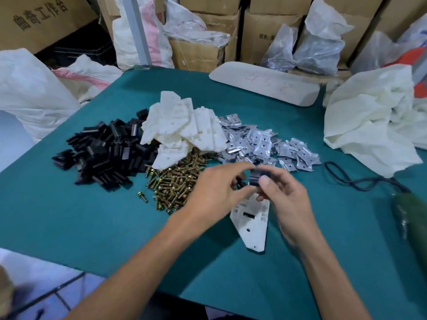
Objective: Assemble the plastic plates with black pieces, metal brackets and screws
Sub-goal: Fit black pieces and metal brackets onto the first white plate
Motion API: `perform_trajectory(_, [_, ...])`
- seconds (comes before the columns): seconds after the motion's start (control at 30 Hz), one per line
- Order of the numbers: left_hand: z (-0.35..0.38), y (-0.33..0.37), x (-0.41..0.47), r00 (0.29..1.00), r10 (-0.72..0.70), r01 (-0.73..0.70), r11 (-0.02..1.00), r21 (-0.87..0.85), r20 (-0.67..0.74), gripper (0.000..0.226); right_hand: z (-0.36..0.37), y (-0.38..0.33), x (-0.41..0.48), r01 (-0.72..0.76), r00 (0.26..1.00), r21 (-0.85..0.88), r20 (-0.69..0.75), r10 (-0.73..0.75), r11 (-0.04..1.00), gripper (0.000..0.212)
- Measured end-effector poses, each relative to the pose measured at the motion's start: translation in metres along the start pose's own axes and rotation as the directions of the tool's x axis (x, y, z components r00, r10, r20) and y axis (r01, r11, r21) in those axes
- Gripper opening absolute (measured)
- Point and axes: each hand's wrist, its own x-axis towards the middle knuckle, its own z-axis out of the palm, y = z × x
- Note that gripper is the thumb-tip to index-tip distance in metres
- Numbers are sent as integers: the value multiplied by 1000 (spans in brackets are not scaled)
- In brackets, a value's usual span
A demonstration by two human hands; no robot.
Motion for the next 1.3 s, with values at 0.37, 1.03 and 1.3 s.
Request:
perform_trajectory(0.37, [21,-36,24,996,-75,68,985,158,38,24,-27,3,10,-176,945,221,-233,228,959,34])
perform_trajectory(1.03, [57,-23,-8,951,-251,307,811,-497,178,25,-25,8,6,-269,949,203,-112,296,941,25])
perform_trajectory(1.3, [56,-25,-6,937,-274,346,815,-465,217,33,-22,8,8,-248,942,255,-162,294,935,19])
